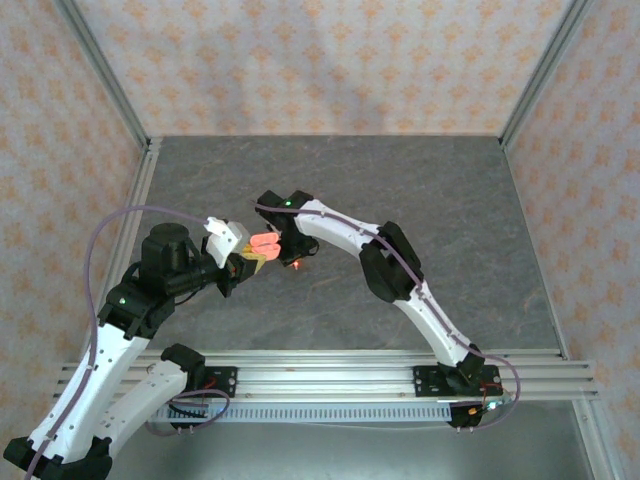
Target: Insert wireless bluetooth earbuds into charging case
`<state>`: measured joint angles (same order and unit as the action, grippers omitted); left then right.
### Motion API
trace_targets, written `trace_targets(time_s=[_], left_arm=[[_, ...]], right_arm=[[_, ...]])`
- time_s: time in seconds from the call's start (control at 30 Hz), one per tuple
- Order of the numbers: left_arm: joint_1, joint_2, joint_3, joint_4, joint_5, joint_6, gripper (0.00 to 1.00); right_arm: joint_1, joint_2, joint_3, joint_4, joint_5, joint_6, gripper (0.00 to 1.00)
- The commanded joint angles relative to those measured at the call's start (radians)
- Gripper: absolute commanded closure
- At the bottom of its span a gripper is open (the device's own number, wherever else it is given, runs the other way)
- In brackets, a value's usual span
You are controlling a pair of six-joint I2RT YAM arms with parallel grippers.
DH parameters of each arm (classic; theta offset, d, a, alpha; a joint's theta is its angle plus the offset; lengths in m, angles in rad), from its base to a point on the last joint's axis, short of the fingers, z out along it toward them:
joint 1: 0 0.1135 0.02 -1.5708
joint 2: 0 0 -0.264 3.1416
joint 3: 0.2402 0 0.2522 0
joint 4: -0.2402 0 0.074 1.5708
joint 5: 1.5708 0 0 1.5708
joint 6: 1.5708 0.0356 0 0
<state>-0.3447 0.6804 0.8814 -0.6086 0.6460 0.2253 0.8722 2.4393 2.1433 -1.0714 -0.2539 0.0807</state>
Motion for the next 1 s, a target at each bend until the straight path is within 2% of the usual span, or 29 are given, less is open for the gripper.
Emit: trace_targets(time_s=[0.0,0.27,0.4,0.57,0.77,0.97], left_arm=[[0.007,-0.018,-0.006,0.032,-0.003,-0.017,1.0],[0.007,-0.024,-0.024,0.079,0.013,-0.053,1.0],[0.006,-0.019,-0.041,0.12,0.028,-0.08,1.0],[0.006,-0.004,-0.053,0.17,0.063,-0.099,1.0],[0.007,0.013,-0.063,0.227,0.07,-0.107,1.0],[0.007,0.059,-0.056,0.273,0.066,-0.128,1.0]], right_arm=[[-0.002,-0.069,-0.067,0.009,0.095,0.065,0.79],[-0.01,-0.244,-0.199,0.124,0.229,0.147,0.82],[-0.009,-0.369,-0.279,0.2,0.309,0.172,0.82],[-0.004,-0.568,-0.442,0.375,0.392,0.185,0.82],[0.005,-0.767,-0.589,0.553,0.399,0.188,0.83],[0.036,-0.889,-0.669,0.678,0.388,0.179,0.84]])
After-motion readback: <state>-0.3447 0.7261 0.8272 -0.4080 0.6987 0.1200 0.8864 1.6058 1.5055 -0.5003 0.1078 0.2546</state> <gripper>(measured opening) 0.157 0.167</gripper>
